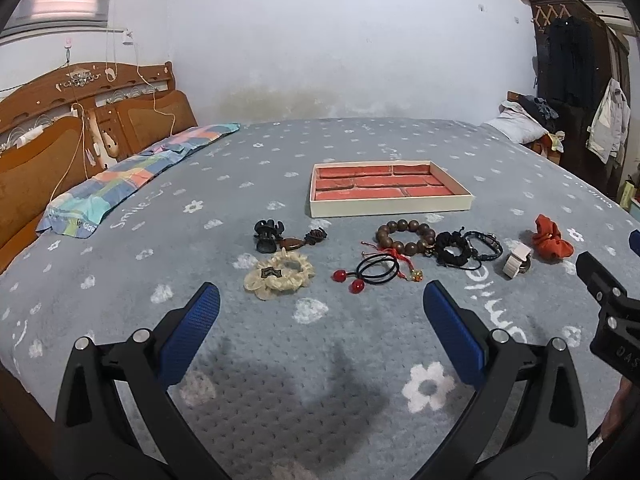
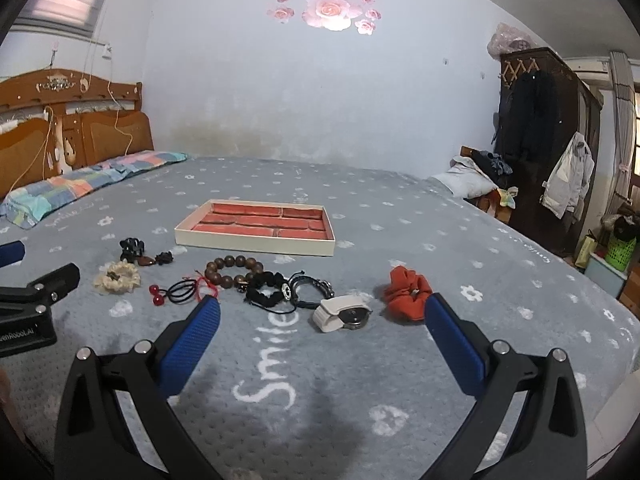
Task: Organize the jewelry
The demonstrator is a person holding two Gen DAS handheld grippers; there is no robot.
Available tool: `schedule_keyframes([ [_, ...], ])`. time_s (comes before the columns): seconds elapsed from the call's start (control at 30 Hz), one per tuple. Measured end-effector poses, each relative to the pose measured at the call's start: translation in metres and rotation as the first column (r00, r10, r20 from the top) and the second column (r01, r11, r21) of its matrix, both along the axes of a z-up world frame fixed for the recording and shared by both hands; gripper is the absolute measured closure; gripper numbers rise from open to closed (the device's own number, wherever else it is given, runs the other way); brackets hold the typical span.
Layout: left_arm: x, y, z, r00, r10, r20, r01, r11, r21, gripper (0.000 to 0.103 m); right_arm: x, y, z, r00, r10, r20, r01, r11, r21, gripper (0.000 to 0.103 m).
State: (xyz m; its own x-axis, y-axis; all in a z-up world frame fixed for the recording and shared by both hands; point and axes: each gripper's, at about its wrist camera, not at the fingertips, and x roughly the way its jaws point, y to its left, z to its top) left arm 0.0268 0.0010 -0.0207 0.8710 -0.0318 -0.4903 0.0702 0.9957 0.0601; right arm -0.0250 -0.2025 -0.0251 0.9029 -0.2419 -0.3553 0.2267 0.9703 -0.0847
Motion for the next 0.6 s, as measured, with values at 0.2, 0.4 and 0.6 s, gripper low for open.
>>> schedule_keyframes([
  [0.2,0.011,0.002,-0.011,1.0,0.002,-0.027,-0.003,1.0,-0.012,0.005,0.011,-0.003,-0.01,0.998,-0.06,-0.017,0.06,0.998,-0.032,0.004],
  [0.4,0.023,0.001,-0.019,0.999,0.007,-0.045,-0.008,1.0,-0.011,0.005,0.02,-0.004,-0.015,0.997,-0.075,-0.013,0.074,0.996,-0.055,0.004],
  [0.6,0.032,-0.003,-0.027,0.998,-0.011,-0.064,0.011,1.0,0.003,0.005,0.033,-0.014,-0.023,0.997,-0.055,-0.058,0.056,0.998,0.015,0.004],
])
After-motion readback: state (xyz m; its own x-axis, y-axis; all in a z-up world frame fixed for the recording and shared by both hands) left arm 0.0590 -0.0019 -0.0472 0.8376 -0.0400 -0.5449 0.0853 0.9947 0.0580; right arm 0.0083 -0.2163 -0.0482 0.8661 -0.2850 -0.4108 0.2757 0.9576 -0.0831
